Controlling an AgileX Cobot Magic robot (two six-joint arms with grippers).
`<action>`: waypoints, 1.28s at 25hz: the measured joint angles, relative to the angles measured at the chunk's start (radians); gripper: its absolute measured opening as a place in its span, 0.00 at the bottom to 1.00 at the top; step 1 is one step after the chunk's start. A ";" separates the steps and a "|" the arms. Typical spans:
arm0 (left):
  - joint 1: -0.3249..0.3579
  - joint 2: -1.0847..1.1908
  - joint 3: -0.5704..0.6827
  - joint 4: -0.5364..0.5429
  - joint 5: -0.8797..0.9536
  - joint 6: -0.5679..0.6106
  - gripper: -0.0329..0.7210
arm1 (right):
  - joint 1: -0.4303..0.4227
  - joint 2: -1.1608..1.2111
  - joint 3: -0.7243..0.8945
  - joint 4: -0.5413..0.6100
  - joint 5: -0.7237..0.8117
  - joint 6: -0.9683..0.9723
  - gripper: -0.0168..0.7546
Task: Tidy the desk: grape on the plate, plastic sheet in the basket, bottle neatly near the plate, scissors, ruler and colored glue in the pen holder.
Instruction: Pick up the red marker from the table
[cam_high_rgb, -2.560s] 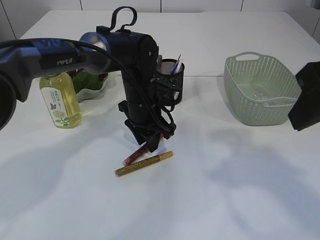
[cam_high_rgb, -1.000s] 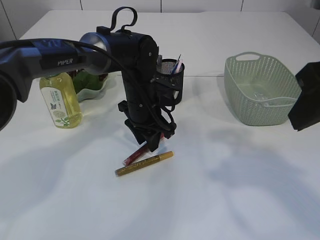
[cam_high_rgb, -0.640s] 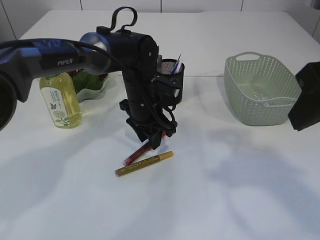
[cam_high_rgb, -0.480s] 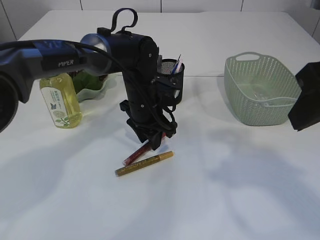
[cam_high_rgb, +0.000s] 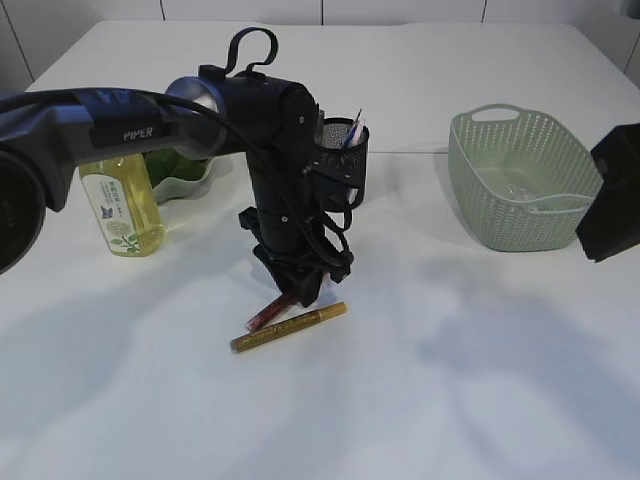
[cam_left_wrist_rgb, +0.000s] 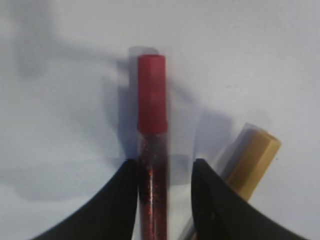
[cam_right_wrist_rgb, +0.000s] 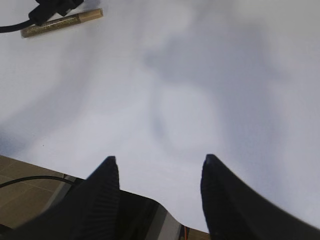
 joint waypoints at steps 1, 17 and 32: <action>0.000 0.000 0.000 0.000 0.000 0.000 0.39 | 0.000 0.000 0.000 0.000 0.000 0.000 0.56; 0.000 0.000 0.000 0.029 0.020 0.000 0.21 | 0.000 0.000 0.000 0.000 0.000 0.000 0.56; 0.000 0.000 -0.001 0.031 0.034 -0.002 0.13 | 0.000 0.000 0.000 -0.002 0.000 0.000 0.56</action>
